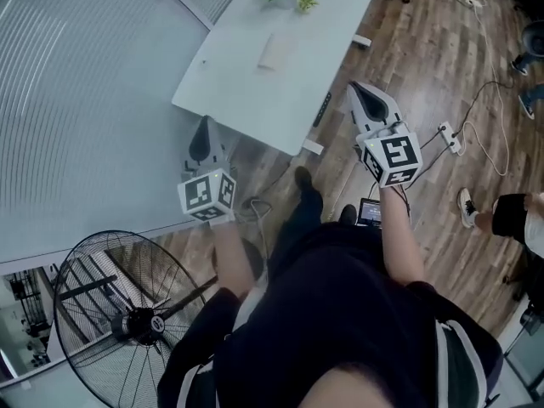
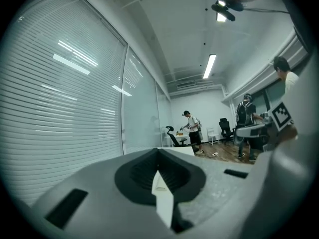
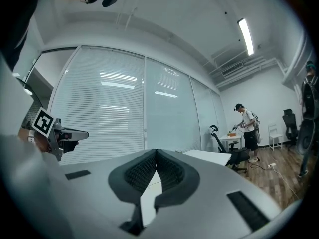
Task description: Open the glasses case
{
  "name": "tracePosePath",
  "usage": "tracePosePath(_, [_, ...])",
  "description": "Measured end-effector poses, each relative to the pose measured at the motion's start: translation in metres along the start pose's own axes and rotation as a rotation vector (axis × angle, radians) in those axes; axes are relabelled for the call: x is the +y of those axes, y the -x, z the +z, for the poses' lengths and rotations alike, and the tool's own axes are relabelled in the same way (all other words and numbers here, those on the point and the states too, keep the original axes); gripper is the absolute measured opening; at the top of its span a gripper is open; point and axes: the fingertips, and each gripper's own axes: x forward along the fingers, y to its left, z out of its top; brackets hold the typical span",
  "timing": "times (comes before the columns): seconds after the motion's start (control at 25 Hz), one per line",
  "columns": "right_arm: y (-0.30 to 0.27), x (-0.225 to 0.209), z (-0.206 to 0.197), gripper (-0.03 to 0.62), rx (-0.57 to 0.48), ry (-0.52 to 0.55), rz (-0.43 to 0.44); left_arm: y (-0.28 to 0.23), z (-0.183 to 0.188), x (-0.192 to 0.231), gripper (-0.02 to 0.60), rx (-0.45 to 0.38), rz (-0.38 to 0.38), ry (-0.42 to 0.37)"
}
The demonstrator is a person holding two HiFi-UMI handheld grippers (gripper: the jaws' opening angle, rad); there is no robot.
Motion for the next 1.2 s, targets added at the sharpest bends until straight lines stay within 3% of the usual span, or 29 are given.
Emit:
tracePosePath(0.36, [-0.135, 0.010, 0.014, 0.014, 0.042, 0.104, 0.023, -0.113, -0.007, 0.074, -0.002, -0.063, -0.036, 0.077])
tracePosePath(0.56, [-0.178, 0.015, 0.017, 0.014, 0.074, 0.127, 0.001, -0.150, -0.009, 0.108, -0.002, -0.073, -0.063, 0.109])
tracePosePath(0.84, [-0.213, 0.013, 0.012, 0.014, 0.084, 0.123, 0.005, -0.173, -0.032, 0.118, -0.002, -0.036, -0.083, 0.148])
tracePosePath(1.2, [-0.236, -0.003, -0.030, 0.015, 0.151, 0.103, 0.077, -0.172, -0.007, 0.125, -0.002, -0.040, -0.030, 0.092])
